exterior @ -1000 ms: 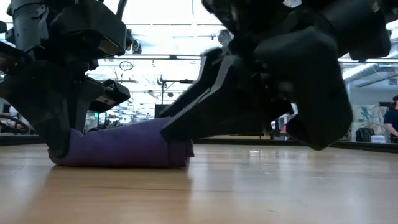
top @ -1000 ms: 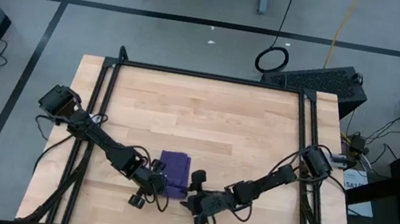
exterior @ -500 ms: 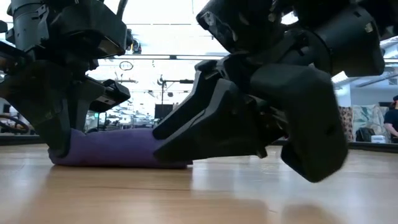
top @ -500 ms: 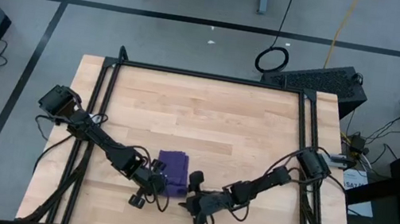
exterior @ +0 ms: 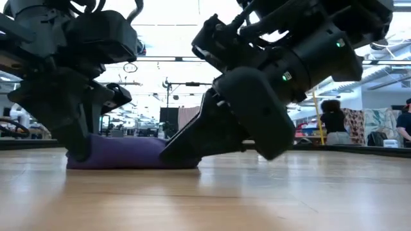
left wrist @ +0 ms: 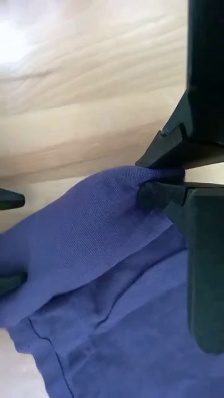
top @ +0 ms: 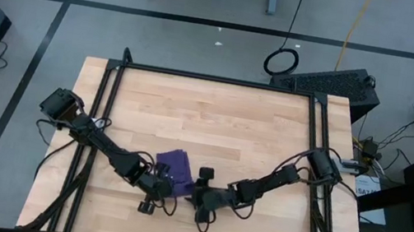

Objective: Roll towel into tight, uniform cylinder
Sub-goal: Roll the purple towel on the table

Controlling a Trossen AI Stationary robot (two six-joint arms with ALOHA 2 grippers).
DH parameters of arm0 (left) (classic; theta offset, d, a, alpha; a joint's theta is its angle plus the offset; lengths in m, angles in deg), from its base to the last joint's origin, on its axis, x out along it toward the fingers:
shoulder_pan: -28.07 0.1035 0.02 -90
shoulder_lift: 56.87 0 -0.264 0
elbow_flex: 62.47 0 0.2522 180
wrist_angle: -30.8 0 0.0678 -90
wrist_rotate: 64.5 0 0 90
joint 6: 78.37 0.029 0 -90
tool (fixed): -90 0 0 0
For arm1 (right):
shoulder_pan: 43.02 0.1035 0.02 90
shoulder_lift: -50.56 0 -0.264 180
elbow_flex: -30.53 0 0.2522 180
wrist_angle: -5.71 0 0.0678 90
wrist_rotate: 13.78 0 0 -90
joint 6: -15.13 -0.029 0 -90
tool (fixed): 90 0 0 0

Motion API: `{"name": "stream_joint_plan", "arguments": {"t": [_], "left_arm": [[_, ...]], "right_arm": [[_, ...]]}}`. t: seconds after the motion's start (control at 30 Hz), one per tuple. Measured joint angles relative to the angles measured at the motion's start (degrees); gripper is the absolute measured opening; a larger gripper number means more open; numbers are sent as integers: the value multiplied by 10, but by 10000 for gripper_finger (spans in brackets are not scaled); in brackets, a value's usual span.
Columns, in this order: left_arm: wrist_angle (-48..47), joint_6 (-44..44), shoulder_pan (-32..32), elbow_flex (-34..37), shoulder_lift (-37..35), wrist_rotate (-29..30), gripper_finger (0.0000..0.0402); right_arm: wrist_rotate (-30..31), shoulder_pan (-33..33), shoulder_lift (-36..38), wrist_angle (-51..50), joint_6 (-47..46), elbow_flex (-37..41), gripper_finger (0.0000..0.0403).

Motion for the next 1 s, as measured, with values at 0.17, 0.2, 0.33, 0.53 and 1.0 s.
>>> {"name": "stream_joint_plan", "arguments": {"t": [0.17,0.2,0.33,0.53,1.0], "left_arm": [[-3,5,-1,0,-1,23,75],[-7,5,-1,0,-5,29,89],[-28,-1,0,1,-35,49,146],[-37,-26,-16,1,-111,101,207],[26,-74,-123,0,5,308,219]], "right_arm": [[-27,-9,1,-23,-53,-1,131],[-28,-9,1,-27,-65,-1,119],[-31,-9,1,-40,-117,0,73],[-54,-7,-1,-57,-183,-10,20],[-112,-36,-4,-242,-240,-127,8]]}}
